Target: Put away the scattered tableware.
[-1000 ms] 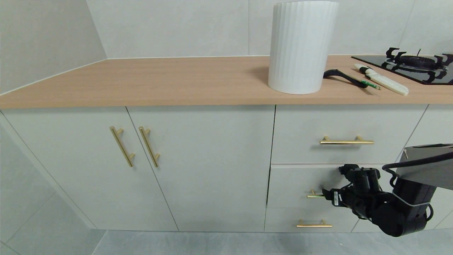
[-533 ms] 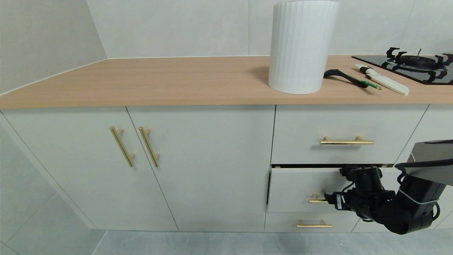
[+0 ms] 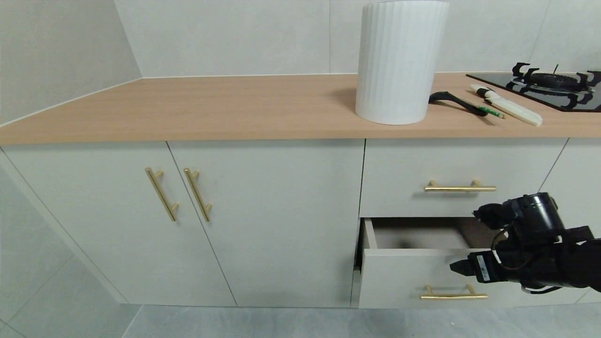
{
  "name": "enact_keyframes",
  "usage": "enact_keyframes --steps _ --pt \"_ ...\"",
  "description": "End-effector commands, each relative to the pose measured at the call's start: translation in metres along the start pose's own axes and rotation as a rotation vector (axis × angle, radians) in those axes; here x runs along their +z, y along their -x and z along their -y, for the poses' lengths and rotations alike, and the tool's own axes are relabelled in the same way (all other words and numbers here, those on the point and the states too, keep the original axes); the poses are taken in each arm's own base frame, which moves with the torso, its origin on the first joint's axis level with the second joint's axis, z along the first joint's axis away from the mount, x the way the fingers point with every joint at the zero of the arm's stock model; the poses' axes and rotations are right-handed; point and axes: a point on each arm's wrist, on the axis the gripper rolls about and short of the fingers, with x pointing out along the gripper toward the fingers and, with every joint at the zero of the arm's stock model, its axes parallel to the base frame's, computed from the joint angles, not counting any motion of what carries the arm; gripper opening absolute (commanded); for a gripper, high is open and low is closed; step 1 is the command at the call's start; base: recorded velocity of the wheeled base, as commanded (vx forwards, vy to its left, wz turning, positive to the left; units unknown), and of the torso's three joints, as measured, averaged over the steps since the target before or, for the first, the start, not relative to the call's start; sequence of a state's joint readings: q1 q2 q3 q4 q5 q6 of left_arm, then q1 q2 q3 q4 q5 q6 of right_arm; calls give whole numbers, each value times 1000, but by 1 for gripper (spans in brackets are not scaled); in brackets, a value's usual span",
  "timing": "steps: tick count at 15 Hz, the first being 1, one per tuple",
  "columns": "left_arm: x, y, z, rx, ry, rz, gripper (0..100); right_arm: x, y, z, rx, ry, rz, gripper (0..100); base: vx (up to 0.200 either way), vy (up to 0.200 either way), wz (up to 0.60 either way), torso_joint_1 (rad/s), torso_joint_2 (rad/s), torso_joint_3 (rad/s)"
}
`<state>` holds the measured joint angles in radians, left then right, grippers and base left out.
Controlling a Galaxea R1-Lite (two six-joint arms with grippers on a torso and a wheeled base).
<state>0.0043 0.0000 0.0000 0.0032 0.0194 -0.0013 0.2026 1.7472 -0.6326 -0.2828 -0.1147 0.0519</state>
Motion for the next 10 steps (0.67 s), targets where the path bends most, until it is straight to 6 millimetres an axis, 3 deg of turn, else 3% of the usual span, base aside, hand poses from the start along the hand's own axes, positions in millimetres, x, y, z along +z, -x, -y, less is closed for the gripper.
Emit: enact_keyframes --steps 1,6,10 --pt "0 0 0 1 0 0 100 11 42 -9 44 19 138 100 0 0 0 0 0 0" --pt "0 0 0 1 0 0 100 11 26 -18 62 -7 143 100 0 0 0 0 0 0" --pt "0 0 0 1 0 0 100 4 -17 -24 13 -38 166 100 0 0 0 0 0 0"
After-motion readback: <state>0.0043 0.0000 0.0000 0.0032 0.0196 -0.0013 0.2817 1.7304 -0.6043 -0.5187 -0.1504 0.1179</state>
